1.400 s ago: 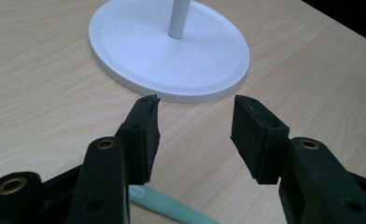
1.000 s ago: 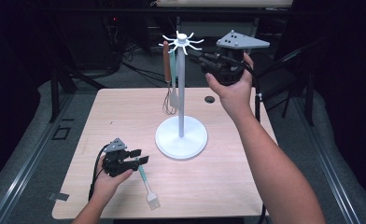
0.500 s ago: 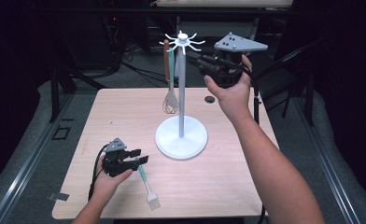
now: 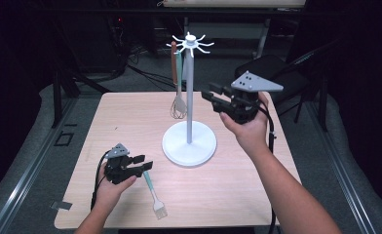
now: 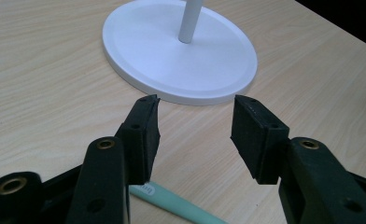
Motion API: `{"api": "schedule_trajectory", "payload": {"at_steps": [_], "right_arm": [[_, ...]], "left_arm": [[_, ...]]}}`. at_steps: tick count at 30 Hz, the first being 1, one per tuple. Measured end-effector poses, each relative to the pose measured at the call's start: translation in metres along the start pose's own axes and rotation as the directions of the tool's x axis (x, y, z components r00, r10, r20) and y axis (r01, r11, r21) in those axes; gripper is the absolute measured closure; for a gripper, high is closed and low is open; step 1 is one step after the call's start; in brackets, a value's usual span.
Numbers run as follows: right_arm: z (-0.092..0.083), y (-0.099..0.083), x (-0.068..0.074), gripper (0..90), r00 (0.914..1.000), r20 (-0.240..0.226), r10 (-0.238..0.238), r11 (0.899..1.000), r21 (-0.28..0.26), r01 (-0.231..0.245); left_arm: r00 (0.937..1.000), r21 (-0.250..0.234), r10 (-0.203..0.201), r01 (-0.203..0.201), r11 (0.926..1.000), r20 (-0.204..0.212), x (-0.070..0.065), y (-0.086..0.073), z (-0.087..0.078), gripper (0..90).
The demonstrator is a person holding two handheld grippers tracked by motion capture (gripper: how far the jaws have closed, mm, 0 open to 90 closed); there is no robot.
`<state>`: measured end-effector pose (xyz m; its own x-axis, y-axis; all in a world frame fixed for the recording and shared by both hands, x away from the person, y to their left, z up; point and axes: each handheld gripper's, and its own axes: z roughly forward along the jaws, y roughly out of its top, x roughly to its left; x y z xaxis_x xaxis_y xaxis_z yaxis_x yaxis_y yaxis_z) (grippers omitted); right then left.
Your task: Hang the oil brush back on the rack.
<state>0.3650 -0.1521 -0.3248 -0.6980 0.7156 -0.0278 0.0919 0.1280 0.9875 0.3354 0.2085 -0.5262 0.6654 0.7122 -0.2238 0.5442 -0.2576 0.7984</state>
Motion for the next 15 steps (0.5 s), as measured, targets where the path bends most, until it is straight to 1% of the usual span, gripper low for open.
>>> {"api": "schedule_trajectory", "payload": {"at_steps": [2,4,6,10,13,15], "right_arm": [[-0.002,-0.013,0.003,62.3,0.9999,0.014,0.010,1.000,0.013,-0.010],[-0.003,-0.027,0.006,61.2,0.9998,0.010,0.016,0.999,0.037,-0.017],[-0.004,-0.043,0.009,60.5,0.9994,0.008,0.035,0.998,0.058,-0.035],[-0.006,-0.074,0.015,59.1,0.9989,0.019,0.042,0.994,0.097,-0.044],[-0.008,-0.096,0.019,56.5,0.9974,0.035,0.064,0.991,0.112,-0.067],[-0.010,-0.109,0.021,54.4,0.9952,0.046,0.086,0.988,0.122,-0.091]], "left_arm": [[1.0000,-0.004,-0.003,0.003,1.0000,-0.004,0.001,-0.001,0.000,51.3],[1.0000,-0.003,-0.007,0.007,1.0000,-0.006,0.002,-0.001,0.001,51.3],[0.9999,-0.002,-0.010,0.010,0.9999,-0.008,0.003,-0.002,0.001,51.3],[0.9999,0.002,-0.007,0.007,1.0000,-0.014,0.003,-0.002,0.001,51.2],[0.9998,0.001,-0.012,0.012,0.9999,-0.016,0.003,-0.002,0.001,51.2],[0.9998,0.002,-0.014,0.014,0.9999,-0.016,0.004,-0.002,0.001,51.2]]}}
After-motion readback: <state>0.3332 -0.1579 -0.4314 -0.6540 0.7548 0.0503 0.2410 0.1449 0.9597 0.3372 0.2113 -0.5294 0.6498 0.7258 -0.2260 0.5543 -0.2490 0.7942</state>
